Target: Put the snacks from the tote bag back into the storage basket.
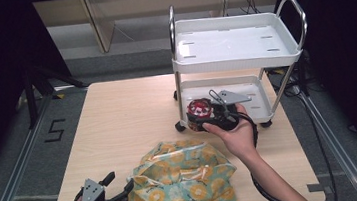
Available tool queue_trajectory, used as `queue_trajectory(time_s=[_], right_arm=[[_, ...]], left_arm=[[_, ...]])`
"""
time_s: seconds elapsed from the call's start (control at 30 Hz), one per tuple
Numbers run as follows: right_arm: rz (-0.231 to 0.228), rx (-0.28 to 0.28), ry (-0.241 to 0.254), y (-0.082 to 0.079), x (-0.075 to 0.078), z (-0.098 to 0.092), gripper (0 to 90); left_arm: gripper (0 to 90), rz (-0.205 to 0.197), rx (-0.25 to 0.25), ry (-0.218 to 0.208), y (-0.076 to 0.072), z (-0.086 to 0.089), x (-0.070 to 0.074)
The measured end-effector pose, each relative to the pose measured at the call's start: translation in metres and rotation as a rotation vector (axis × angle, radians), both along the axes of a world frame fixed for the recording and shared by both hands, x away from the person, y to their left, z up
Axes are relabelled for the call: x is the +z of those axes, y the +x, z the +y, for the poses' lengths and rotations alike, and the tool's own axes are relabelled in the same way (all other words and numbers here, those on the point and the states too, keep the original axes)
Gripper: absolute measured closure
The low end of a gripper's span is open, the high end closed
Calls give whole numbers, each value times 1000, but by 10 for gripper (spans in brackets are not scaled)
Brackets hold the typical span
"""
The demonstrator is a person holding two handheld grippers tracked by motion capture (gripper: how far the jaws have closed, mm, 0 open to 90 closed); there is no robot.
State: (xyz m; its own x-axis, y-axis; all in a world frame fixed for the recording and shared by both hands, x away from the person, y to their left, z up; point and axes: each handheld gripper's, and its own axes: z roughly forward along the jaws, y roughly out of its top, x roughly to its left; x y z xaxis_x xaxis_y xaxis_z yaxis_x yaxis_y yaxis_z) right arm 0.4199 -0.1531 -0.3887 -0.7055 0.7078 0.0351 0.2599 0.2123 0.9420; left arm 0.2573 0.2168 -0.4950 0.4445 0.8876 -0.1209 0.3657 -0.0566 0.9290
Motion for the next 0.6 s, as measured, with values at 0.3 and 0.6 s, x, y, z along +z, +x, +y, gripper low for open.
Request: queue_trajectory(time_s=[0.3,0.6], right_arm=[[1,0,2,2,1,2,266],[-16,-18,-4,6,3,3,266]], left_arm=[[283,-1,3,-2,0,0,0],[283,-8,10,3,-1,-1,0]])
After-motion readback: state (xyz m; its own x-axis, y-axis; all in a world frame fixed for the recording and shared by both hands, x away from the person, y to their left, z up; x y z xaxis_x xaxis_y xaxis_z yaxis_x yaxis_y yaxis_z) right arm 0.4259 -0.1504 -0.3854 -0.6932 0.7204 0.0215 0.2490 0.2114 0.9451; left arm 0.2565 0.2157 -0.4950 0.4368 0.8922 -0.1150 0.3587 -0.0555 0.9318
